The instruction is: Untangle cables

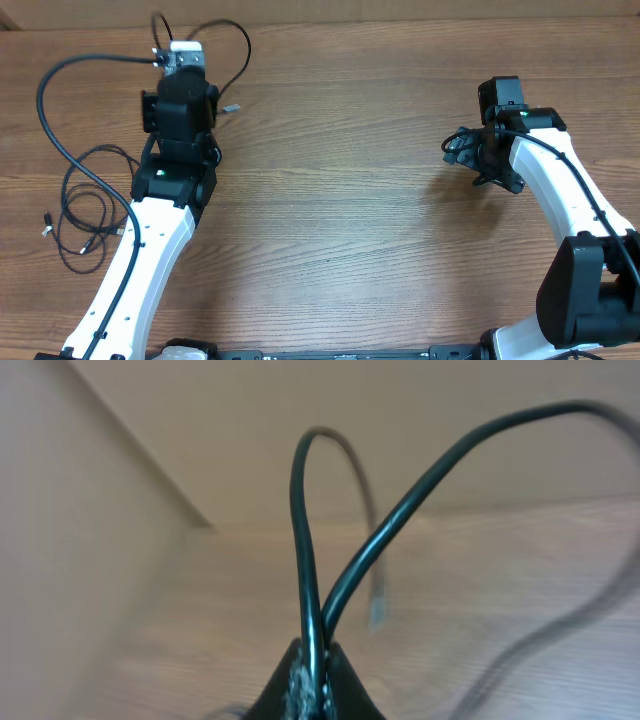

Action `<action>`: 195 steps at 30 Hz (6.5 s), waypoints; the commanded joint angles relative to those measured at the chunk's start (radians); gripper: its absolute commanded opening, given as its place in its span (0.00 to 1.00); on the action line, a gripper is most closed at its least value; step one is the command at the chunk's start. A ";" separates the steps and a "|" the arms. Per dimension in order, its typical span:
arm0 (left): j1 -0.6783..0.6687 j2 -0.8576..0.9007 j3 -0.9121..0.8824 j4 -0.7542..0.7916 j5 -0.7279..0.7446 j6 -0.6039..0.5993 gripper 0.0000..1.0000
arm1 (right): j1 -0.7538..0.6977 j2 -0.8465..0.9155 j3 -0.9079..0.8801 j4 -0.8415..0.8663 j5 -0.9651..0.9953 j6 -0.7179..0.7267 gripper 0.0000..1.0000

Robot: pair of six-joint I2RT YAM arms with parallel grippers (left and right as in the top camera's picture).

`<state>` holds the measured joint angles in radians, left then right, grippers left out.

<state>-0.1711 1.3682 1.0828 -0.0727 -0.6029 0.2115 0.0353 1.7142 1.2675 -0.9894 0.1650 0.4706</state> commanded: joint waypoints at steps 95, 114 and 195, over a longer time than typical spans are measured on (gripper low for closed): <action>0.278 0.557 0.000 -0.361 1.131 -0.175 0.93 | 0.003 0.005 -0.005 0.001 0.014 -0.001 1.00; 0.163 0.546 0.000 -0.474 1.012 -0.261 1.00 | 0.003 0.005 -0.005 0.001 0.014 -0.001 1.00; 0.046 0.267 -0.082 -0.521 0.830 -0.298 1.00 | 0.003 0.005 -0.005 0.001 0.014 0.000 1.00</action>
<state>-0.1230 1.6325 1.0069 -0.5949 0.2375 -0.0761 0.0353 1.7142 1.2675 -0.9897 0.1646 0.4702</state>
